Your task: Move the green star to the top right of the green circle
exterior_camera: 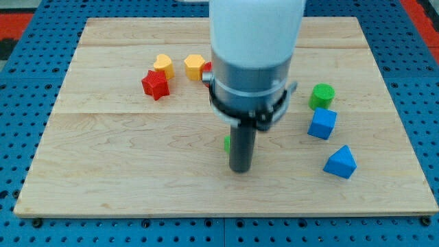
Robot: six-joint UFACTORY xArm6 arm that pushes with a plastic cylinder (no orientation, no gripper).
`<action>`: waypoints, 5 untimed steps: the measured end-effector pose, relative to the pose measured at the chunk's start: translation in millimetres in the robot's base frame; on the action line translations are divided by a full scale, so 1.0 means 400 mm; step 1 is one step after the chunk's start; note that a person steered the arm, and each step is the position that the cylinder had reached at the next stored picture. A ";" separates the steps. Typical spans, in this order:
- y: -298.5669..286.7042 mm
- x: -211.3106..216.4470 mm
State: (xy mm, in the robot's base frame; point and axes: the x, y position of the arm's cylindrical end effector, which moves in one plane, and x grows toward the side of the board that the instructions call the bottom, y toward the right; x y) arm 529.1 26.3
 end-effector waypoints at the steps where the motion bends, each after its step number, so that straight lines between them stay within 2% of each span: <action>1: 0.000 -0.168; 2: -0.024 -0.278; 3: -0.233 -0.281; 4: -0.154 -0.316; 5: 0.036 -0.330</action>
State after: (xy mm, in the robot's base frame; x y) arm 397.0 40.6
